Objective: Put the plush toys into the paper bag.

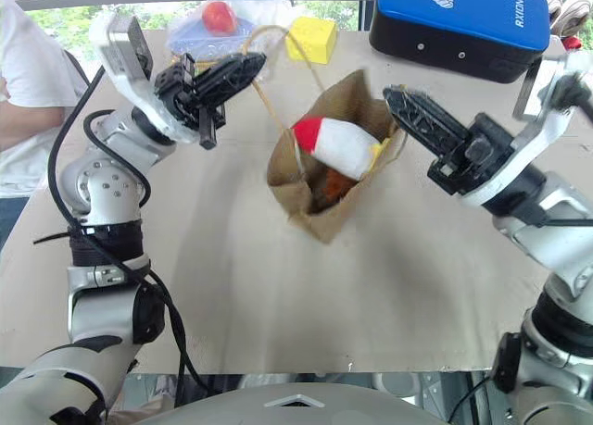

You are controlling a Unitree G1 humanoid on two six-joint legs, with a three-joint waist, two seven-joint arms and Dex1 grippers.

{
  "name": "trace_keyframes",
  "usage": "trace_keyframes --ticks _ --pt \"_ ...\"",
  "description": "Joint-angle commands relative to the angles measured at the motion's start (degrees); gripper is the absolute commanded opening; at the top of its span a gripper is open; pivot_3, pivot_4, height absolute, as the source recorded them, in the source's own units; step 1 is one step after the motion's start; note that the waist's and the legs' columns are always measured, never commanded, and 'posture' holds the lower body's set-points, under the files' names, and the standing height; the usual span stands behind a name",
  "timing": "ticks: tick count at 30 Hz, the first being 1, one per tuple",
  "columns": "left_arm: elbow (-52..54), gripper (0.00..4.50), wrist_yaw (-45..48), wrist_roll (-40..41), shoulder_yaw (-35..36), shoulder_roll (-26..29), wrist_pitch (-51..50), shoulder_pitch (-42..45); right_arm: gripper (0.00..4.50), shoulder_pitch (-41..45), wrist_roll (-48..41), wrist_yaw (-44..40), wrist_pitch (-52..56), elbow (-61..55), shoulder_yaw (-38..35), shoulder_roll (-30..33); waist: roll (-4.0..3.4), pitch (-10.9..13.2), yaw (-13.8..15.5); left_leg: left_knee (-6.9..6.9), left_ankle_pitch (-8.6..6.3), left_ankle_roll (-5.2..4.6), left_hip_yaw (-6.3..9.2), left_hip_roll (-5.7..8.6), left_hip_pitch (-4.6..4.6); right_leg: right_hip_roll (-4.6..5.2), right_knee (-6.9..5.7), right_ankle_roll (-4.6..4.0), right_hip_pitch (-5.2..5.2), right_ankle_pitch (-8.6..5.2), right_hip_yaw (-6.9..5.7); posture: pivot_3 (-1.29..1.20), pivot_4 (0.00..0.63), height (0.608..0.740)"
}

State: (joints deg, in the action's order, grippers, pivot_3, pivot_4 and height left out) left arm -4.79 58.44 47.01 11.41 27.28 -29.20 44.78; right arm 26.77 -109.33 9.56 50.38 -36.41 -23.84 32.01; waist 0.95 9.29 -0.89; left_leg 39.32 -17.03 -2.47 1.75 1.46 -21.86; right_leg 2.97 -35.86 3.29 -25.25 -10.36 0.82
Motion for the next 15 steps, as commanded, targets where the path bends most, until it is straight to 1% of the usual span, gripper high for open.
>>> trace_keyframes --ticks 1,2,4,6,7,9,10,12,14,15 --pt "-4.8 0.0 3.5 -6.3 -4.0 1.1 3.5 1.5 0.12 -1.2 -1.9 3.8 -3.5 -2.6 3.8 5.3 0.04 0.0 0.1 0.0 0.0 0.0 0.0 0.0 0.01 -0.01 0.0 0.0 0.01 0.0 0.0 0.0 0.15 0.74" --pt "-4.4 0.0 5.5 -7.5 -5.3 1.1 4.9 1.0 0.12 -2.5 -2.1 4.0 -4.3 -2.6 4.3 6.0 0.09 -0.1 0.1 -0.01 -0.01 -0.01 0.03 -0.01 0.03 -0.04 0.02 0.0 0.05 0.0 -0.02 0.0 0.15 0.74" --pt "-4.8 0.0 3.4 -5.8 -3.9 -0.6 3.0 2.0 0.12 -2.4 -2.6 3.7 -6.3 -2.9 4.6 8.0 0.06 0.0 0.1 -0.02 -0.04 -0.07 -0.01 -0.04 -0.01 -0.02 0.05 0.0 0.06 -0.01 0.03 0.0 0.15 0.74" --pt "-6.9 0.0 2.5 -9.8 -5.9 -0.4 4.7 2.0 0.12 -2.8 0.5 3.6 -5.1 -2.0 5.8 11.5 0.05 0.0 0.2 0.08 -0.04 -0.07 -0.08 -0.04 -0.18 0.02 0.05 0.01 -0.08 0.0 0.09 0.0 0.15 0.74" --pt "-7.3 0.0 2.7 -9.0 -5.1 -0.6 4.5 2.2 0.12 -3.3 1.3 3.6 -5.7 -1.8 5.8 11.6 0.1 0.0 0.2 0.08 -0.04 -0.08 -0.12 -0.02 -0.21 0.06 0.04 0.01 -0.13 0.0 0.11 0.0 0.15 0.74" --pt "-10.3 0.0 -0.2 -5.5 -0.7 -1.5 2.3 5.6 0.12 -1.7 -1.6 4.5 -10.5 -1.1 4.5 10.5 0.14 0.0 0.2 0.1 -0.06 -0.11 -0.11 -0.04 -0.15 0.03 0.05 0.01 -0.08 0.0 0.09 0.0 0.15 0.74" --pt "-12.2 0.0 -0.9 -6.0 0.2 -1.3 2.7 7.1 0.12 -0.6 -2.9 5.2 -12.1 -0.6 3.7 10.7 0.14 0.0 0.1 0.1 -0.07 -0.12 -0.1 -0.06 -0.17 0.02 0.05 0.01 -0.09 0.01 0.08 0.0 0.15 0.74" --pt "-13.7 0.0 2.0 -10.9 -2.6 0.6 6.3 6.4 0.12 -3.2 -0.7 3.7 -10.2 0.2 2.9 13.7 0.14 0.0 0.2 0.1 -0.07 -0.13 -0.1 -0.06 -0.2 0.01 0.0 0.01 -0.15 0.01 0.07 0.0 0.15 0.74" --pt "-15.7 0.0 1.0 -10.4 -1.4 0.8 4.9 6.2 0.12 -8.0 -1.4 3.3 -11.3 1.7 0.9 12.9 0.17 -0.1 0.2 0.04 -0.09 -0.16 -0.12 -0.06 -0.15 0.01 0.02 0.01 -0.11 0.0 0.08 0.0 0.15 0.74" --pt "-17.2 0.0 -0.2 -10.7 -0.4 0.9 5.6 6.7 0.12 -8.7 -2.6 3.1 -13.2 2.2 -1.3 11.9 0.17 -0.1 0.3 0.0 -0.12 -0.21 -0.1 -0.07 -0.08 0.01 0.03 0.01 -0.03 0.0 0.06 0.0 0.15 0.74"
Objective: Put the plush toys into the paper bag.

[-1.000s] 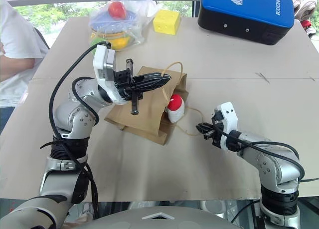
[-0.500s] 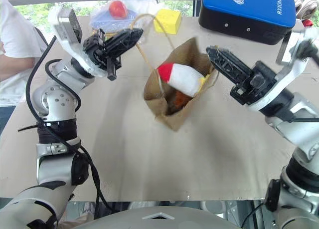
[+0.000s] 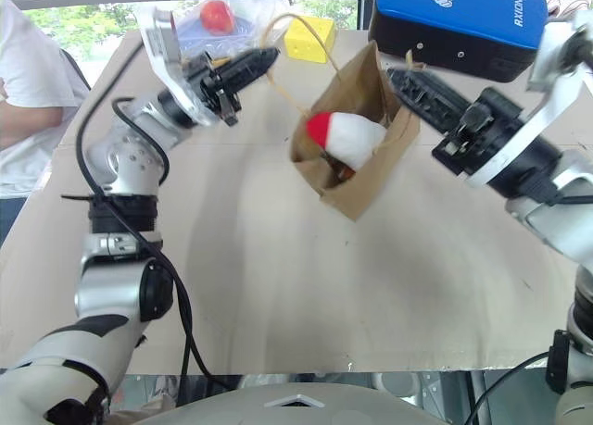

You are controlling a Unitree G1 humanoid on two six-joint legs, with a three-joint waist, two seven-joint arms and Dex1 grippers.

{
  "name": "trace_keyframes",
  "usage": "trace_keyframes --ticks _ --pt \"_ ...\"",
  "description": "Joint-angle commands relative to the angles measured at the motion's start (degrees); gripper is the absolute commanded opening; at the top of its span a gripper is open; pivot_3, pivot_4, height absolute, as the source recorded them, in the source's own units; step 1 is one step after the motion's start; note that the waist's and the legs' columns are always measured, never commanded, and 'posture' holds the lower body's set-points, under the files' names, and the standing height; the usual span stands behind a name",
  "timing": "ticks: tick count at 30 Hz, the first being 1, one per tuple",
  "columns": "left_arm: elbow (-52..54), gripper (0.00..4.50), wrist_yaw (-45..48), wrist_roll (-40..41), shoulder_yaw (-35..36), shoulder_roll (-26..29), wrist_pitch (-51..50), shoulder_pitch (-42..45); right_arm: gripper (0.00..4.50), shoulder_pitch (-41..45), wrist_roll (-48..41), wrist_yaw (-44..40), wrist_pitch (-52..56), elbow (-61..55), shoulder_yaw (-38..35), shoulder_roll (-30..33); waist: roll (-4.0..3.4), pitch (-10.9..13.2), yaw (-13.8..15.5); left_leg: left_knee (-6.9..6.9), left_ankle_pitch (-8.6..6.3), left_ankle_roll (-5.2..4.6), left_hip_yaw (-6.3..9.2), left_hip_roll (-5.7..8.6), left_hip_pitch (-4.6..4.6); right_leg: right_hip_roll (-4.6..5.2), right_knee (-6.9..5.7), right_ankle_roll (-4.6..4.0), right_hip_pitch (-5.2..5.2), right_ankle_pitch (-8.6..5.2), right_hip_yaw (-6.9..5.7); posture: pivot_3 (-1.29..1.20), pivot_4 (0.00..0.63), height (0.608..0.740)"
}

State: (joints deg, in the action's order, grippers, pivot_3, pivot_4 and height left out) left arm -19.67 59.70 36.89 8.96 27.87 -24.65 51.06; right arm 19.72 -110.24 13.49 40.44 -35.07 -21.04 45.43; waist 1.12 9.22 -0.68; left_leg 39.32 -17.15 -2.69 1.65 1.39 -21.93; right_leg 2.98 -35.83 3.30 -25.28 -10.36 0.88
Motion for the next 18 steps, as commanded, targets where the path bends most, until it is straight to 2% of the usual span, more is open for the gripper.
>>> trace_keyframes --ticks 1,5,8,12,17,18 --pt "-3.4 0.0 -2.4 -1.0 2.8 0.4 1.8 1.1 0.12 -1.1 -2.4 -0.9 -5.2 1.3 -6.0 -2.5 0.01 0.0 0.1 0.01 -0.03 -0.05 0.01 -0.01 -0.02 0.02 0.02 0.0 0.01 0.0 -0.01 0.0 0.15 0.74" --pt "-1.5 0.0 -2.7 0.2 3.6 -0.3 0.8 2.2 0.12 -0.2 -2.8 -2.1 -5.1 1.4 -8.1 -0.2 -0.02 0.1 0.1 0.12 -0.02 -0.05 -0.13 0.02 -0.24 0.07 0.01 0.03 -0.19 0.02 0.08 0.0 0.15 0.74" --pt "1.0 0.0 -3.0 0.7 3.1 -2.1 1.6 2.1 0.12 -0.5 -2.7 -2.5 -4.6 -0.6 -3.9 -0.5 0.03 0.0 0.2 0.13 -0.03 -0.04 -0.03 -0.03 -0.22 0.06 0.01 0.02 -0.17 0.01 -0.01 0.0 0.15 0.74" --pt "2.6 0.0 -3.8 1.4 2.8 -2.8 -1.2 4.7 0.12 7.6 -2.8 -2.0 -7.5 -2.1 0.7 -3.3 -0.02 0.1 -0.1 0.13 -0.02 -0.03 -0.13 -0.02 -0.26 0.06 -0.02 0.02 -0.25 0.02 0.09 0.0 0.15 0.74" --pt "2.5 0.0 -4.4 2.7 3.5 -3.8 -1.9 9.4 0.12 12.4 -2.8 -1.1 -7.6 -3.5 5.6 -5.1 -0.01 0.1 0.0 0.13 -0.01 -0.01 -0.08 -0.03 -0.23 0.05 -0.03 0.02 -0.24 0.02 0.03 0.0 0.15 0.74" --pt "2.8 0.0 -2.6 0.6 1.0 -3.6 -1.1 8.1 0.12 11.6 -1.5 -1.0 -5.6 -3.2 8.1 -4.1 -0.01 0.1 0.1 0.13 0.01 0.01 -0.09 -0.02 -0.26 0.05 -0.02 0.02 -0.27 0.02 0.03 0.0 0.15 0.74"
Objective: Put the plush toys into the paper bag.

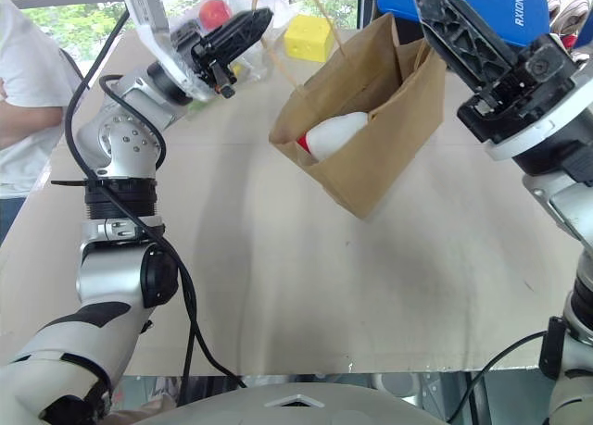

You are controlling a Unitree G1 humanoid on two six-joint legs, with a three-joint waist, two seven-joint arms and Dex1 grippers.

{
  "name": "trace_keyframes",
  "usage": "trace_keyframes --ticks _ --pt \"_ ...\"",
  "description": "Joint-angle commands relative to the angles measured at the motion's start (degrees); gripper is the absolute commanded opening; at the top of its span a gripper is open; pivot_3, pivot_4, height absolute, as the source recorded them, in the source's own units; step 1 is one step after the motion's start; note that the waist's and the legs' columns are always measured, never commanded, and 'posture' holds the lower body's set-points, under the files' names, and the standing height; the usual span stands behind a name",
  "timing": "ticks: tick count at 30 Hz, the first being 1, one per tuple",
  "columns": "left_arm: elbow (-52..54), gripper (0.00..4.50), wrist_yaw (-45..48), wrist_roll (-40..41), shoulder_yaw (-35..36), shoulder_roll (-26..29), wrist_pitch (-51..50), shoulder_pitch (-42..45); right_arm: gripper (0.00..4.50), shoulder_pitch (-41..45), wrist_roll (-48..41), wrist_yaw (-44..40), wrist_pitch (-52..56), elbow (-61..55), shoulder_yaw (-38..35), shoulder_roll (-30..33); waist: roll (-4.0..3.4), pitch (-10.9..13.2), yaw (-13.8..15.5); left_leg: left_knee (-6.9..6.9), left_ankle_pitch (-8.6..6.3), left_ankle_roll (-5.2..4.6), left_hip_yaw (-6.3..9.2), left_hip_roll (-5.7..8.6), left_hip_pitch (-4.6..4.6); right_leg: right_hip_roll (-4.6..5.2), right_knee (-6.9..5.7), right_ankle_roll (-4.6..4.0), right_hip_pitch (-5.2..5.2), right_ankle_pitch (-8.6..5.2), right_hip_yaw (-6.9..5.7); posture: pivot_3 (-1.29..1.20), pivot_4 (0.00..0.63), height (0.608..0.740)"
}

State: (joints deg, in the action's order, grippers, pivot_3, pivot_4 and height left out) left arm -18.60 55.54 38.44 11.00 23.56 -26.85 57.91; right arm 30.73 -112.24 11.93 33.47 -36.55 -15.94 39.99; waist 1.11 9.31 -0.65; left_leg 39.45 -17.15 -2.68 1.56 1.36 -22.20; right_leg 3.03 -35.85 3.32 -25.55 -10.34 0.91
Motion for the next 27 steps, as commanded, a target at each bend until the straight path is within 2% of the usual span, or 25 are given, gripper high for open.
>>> trace_keyframes --ticks 1,4,7,10,12,15,17,22,27 --pt "2.1 0.0 3.1 -2.8 -3.3 0.7 2.1 -0.2 0.12 -0.6 1.8 0.8 2.9 -1.2 5.3 1.8 -0.03 0.0 0.0 0.0 0.0 0.0 0.0 0.01 0.01 0.02 0.0 0.0 0.01 0.0 -0.01 0.0 0.15 0.74" --pt "1.6 0.0 4.4 -5.2 -5.8 -1.1 5.3 -0.8 0.12 -3.5 5.4 -0.5 4.4 -0.2 9.4 1.1 -0.01 -0.1 0.2 -0.07 -0.01 -0.01 -0.06 0.03 0.2 0.07 0.02 -0.01 0.18 -0.01 0.02 0.0 0.15 0.74" --pt "-2.9 0.0 2.8 -5.3 -3.9 -2.0 6.2 3.9 0.12 -1.2 7.7 -1.3 4.4 0.9 9.0 2.2 0.0 0.0 0.3 0.19 0.03 0.05 -0.01 0.04 -0.28 0.06 0.0 0.0 -0.17 0.01 -0.01 0.0 0.15 0.74" --pt "-6.1 0.0 6.9 -12.0 -9.9 -0.4 8.9 1.0 0.12 -2.7 16.2 -3.6 7.7 3.6 11.3 4.6 -0.04 -0.1 0.0 0.56 0.05 0.09 0.14 0.03 -0.54 -0.02 -0.01 0.05 -0.22 0.04 -0.17 0.0 0.15 0.74" --pt "-6.7 0.0 7.3 -13.7 -10.9 -0.7 11.4 -0.1 0.12 -1.1 13.4 -4.1 5.7 3.0 10.6 2.2 -0.14 -0.1 0.0 0.53 -0.15 -0.24 0.03 0.04 -0.24 -0.01 -0.01 0.05 0.04 0.03 -0.12 0.0 0.15 0.74" --pt "-8.2 0.0 4.1 -8.9 -5.3 -2.6 8.8 5.2 0.12 6.8 3.4 -1.9 -0.8 2.1 6.5 -2.9 -0.19 0.2 -0.2 0.65 -0.18 -0.31 0.0 -0.02 -0.45 -0.04 -0.05 0.07 -0.19 0.04 -0.06 0.0 0.15 0.74" --pt "-10.6 0.0 4.3 -9.6 -4.8 -2.2 9.5 7.8 0.12 8.3 3.3 -1.1 -0.5 2.8 5.8 -2.7 -0.07 0.3 0.1 0.81 -0.12 -0.21 0.09 -0.03 -0.69 -0.04 -0.12 0.14 -0.35 0.1 -0.15 0.0 0.15 0.74" --pt "-14.5 0.0 6.1 -13.9 -7.9 -2.7 13.1 7.8 0.12 1.4 11.9 -3.7 4.7 4.0 8.7 0.6 -0.09 0.1 0.5 0.76 -0.22 -0.33 0.19 0.12 -0.56 0.14 -0.03 0.16 -0.08 0.1 -0.29 0.0 0.15 0.74" --pt "-14.1 0.0 4.8 -14.8 -8.9 -7.4 14.8 7.0 0.12 -3.3 16.2 -4.4 4.1 5.0 7.8 -0.7 -0.06 0.2 0.8 0.85 -0.22 -0.35 -0.05 0.24 -0.65 0.24 0.03 0.18 -0.13 0.11 -0.15 0.0 0.15 0.74"
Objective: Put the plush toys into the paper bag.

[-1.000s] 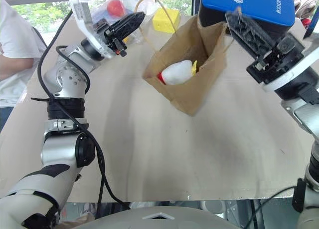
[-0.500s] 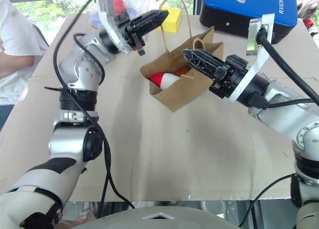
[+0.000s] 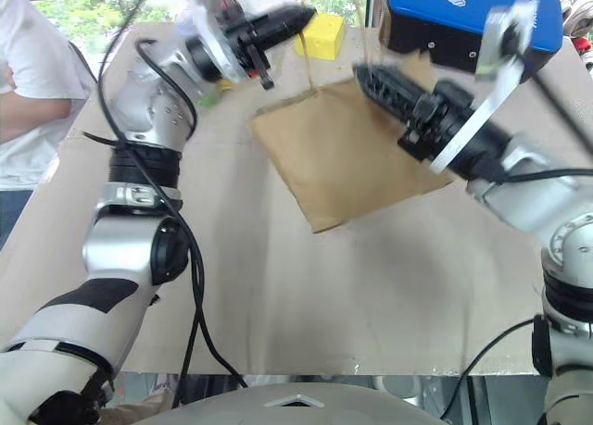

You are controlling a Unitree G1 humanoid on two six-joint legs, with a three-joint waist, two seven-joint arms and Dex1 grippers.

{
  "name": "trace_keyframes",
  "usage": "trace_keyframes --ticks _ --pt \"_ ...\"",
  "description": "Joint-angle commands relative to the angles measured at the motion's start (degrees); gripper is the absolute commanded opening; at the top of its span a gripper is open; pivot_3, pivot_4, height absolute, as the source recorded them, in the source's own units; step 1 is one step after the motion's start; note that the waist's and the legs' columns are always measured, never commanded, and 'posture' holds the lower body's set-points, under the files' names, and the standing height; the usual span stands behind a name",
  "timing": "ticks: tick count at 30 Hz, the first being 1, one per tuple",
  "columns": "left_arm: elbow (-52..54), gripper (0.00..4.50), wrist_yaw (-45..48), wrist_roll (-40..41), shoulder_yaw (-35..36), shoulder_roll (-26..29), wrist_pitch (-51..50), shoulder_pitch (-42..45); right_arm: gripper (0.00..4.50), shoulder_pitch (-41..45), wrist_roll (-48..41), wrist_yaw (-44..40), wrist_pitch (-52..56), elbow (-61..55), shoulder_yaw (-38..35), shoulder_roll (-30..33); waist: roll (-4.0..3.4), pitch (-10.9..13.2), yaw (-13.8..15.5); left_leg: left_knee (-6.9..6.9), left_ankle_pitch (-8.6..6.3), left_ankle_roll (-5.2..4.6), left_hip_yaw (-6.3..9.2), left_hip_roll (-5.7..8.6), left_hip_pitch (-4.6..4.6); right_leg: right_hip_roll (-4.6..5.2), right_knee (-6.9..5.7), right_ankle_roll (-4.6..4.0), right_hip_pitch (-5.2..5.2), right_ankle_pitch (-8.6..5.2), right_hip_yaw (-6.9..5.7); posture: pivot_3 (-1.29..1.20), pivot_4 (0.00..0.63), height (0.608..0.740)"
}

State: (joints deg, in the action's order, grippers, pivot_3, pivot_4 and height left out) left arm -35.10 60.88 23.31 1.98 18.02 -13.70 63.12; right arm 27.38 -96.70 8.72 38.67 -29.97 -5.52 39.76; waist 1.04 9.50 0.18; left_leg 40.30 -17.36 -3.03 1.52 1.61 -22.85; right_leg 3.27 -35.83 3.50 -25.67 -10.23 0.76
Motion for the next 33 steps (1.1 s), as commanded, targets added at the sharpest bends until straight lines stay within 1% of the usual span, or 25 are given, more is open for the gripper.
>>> trace_keyframes --ticks 1,4,9,12,13,14,15,16,17,18,19,20,21,23,24,26,28,30,31,32,33 --pt "2.8 0.0 -0.9 0.8 0.6 -2.7 1.2 2.3 0.12 -0.4 0.6 -1.4 -1.1 -2.1 -3.2 -0.3 0.03 0.0 0.1 0.01 0.0 0.0 0.0 0.0 0.0 0.0 0.01 0.04 0.0 0.02 0.01 0.0 0.15 0.74" --pt "1.4 0.0 -0.6 -0.1 0.9 -2.5 1.3 3.2 0.12 -0.8 -0.4 -1.8 -1.0 -3.0 -4.3 0.1 0.03 0.0 0.1 0.01 0.0 -0.01 0.02 -0.03 0.02 -0.02 0.02 0.11 0.0 0.06 -0.01 0.0 0.15 0.74" --pt "1.4 0.0 0.5 -1.3 0.0 -2.0 1.9 1.9 0.12 -2.8 3.8 -4.2 1.7 -3.7 -3.4 2.6 0.01 0.0 -0.4 0.0 -0.06 -0.11 -0.03 -0.14 0.1 -0.11 -0.02 0.11 0.0 0.06 0.0 0.0 0.15 0.74" --pt "2.3 0.0 1.0 -0.8 0.8 -2.2 2.9 2.2 0.12 -2.9 5.7 -4.4 1.4 -4.2 -3.6 2.6 0.01 0.0 -0.5 0.0 -0.07 -0.12 -0.05 -0.14 0.09 -0.11 -0.01 0.11 0.0 0.06 0.02 0.0 0.15 0.74" --pt "2.4 0.0 1.1 0.1 1.5 -2.1 2.3 2.7 0.12 -3.1 6.0 -5.9 1.7 -4.6 -4.1 3.2 0.01 0.0 -0.5 0.01 -0.06 -0.1 -0.04 -0.14 0.09 -0.11 -0.01 0.11 0.0 0.07 0.03 0.0 0.15 0.74" --pt "2.7 0.0 1.8 1.1 1.9 -1.7 0.9 3.2 0.63 -3.4 7.2 -7.9 2.3 -5.4 -4.6 4.4 0.01 0.0 -0.5 0.01 -0.05 -0.09 -0.05 -0.14 0.09 -0.11 -0.01 0.11 0.0 0.07 0.03 0.0 0.15 0.74" --pt "3.3 0.0 2.4 1.4 2.0 -1.1 -0.1 3.2 0.91 -4.2 7.9 -9.6 3.2 -6.2 -5.1 6.0 0.01 0.0 -0.5 0.01 -0.06 -0.09 -0.04 -0.14 0.09 -0.11 -0.01 0.11 0.0 0.07 0.02 0.0 0.15 0.74" --pt "4.9 0.34 4.2 2.3 1.8 0.2 -2.8 2.2 1.4 -6.2 9.5 -12.7 4.8 -8.0 -6.1 9.0 0.01 0.0 -0.5 0.01 -0.06 -0.1 -0.03 -0.14 0.09 -0.12 -0.01 0.11 0.0 0.07 0.01 0.0 0.15 0.74" --pt "6.6 0.55 5.4 3.1 1.7 1.4 -4.9 1.0 1.64 -8.1 10.9 -14.9 5.8 -9.3 -6.9 11.3 0.01 0.0 -0.4 0.01 -0.06 -0.1 -0.03 -0.14 0.09 -0.12 -0.02 0.11 0.0 0.07 0.01 0.0 0.15 0.74" --pt "8.1 0.77 6.0 3.9 1.9 2.3 -6.9 -0.1 2.12 -9.7 12.1 -16.5 6.4 -10.4 -7.8 13.1 0.01 0.0 -0.4 0.01 -0.06 -0.1 -0.01 -0.14 0.06 -0.12 0.0 0.11 0.0 0.06 0.0 0.0 0.15 0.74" --pt "9.7 1.2 6.0 4.7 2.3 3.5 -9.2 -1.3 2.51 -11.8 12.6 -18.0 6.8 -11.3 -9.4 14.7 0.01 0.0 -0.4 0.0 -0.07 -0.11 0.03 -0.14 0.07 -0.12 -0.02 0.11 0.0 0.06 -0.02 0.0 0.15 0.74" --pt "11.2 1.49 5.7 5.6 2.8 4.5 -11.1 -2.2 2.7 -13.6 13.0 -19.4 6.8 -12.1 -11.0 15.8 0.01 0.0 -0.5 0.0 -0.06 -0.1 0.03 -0.14 0.07 -0.12 -0.01 0.11 0.0 0.06 -0.02 0.0 0.15 0.74" --pt "12.8 1.99 5.6 6.8 3.4 5.5 -13.4 -3.2 2.72 -15.5 13.2 -21.1 6.6 -13.0 -12.9 16.8 0.01 0.0 -0.6 -0.01 -0.06 -0.1 0.02 -0.16 0.08 -0.11 -0.01 0.12 0.0 0.06 0.01 0.0 0.15 0.74" --pt "16.6 2.95 6.2 10.0 5.1 8.7 -19.2 -6.1 2.72 -20.0 12.1 -24.4 7.1 -14.3 -18.6 18.5 0.01 0.0 -0.7 -0.01 -0.08 -0.13 0.0 -0.18 0.09 -0.12 -0.01 0.12 0.01 0.06 0.03 0.0 0.15 0.74" --pt "18.4 3.55 6.8 11.2 5.7 10.4 -21.5 -7.7 2.72 -22.2 12.0 -25.8 7.5 -14.8 -21.1 19.3 0.01 0.0 -0.8 0.0 -0.12 -0.21 0.01 -0.19 0.09 -0.12 -0.02 0.12 0.01 0.06 0.03 0.0 0.15 0.74" --pt "22.4 4.47 8.7 13.5 6.2 13.6 -24.9 -11.4 2.72 -26.2 12.3 -28.3 8.3 -15.4 -25.6 20.3 0.01 0.0 -0.9 0.01 -0.13 -0.22 -0.02 -0.23 0.14 -0.16 -0.04 0.12 0.02 0.06 0.07 0.0 0.15 0.74" --pt "27.2 4.47 12.2 17.1 7.0 16.8 -28.5 -16.2 2.72 -30.1 12.8 -31.2 9.4 -16.0 -28.9 21.3 0.01 0.0 -0.8 0.01 -0.13 -0.21 -0.03 -0.23 0.17 -0.16 -0.04 0.12 0.03 0.06 0.07 0.0 0.15 0.74" --pt "29.9 4.5 14.9 18.7 6.7 19.5 -30.2 -20.3 2.21 -31.9 14.1 -33.9 9.9 -17.2 -27.6 22.4 0.0 0.0 -0.8 0.01 -0.12 -0.19 -0.03 -0.24 0.22 -0.16 -0.05 0.12 0.08 0.06 0.09 0.0 0.15 0.74" --pt "30.8 4.5 16.5 18.4 5.9 20.7 -29.6 -22.1 1.71 -31.5 15.5 -34.8 9.5 -17.9 -25.0 22.5 0.0 0.0 -0.8 0.01 -0.04 -0.04 -0.06 -0.25 0.23 -0.16 -0.03 0.11 0.08 0.05 0.1 0.0 0.15 0.74" --pt "31.2 4.5 17.6 18.1 5.3 21.5 -29.1 -23.3 1.37 -31.1 16.5 -35.3 9.2 -18.2 -23.1 22.5 0.01 0.0 -0.7 0.02 -0.03 -0.03 -0.06 -0.24 0.23 -0.15 -0.04 0.11 0.08 0.05 0.1 0.0 0.15 0.74" --pt "31.3 4.5 19.3 17.2 4.1 21.9 -27.7 -24.7 1.02 -28.7 21.1 -35.9 8.7 -18.2 -17.0 21.7 0.01 0.0 -0.6 0.02 -0.04 -0.05 -0.05 -0.24 0.23 -0.16 -0.02 0.11 0.11 0.05 0.09 0.0 0.15 0.74"
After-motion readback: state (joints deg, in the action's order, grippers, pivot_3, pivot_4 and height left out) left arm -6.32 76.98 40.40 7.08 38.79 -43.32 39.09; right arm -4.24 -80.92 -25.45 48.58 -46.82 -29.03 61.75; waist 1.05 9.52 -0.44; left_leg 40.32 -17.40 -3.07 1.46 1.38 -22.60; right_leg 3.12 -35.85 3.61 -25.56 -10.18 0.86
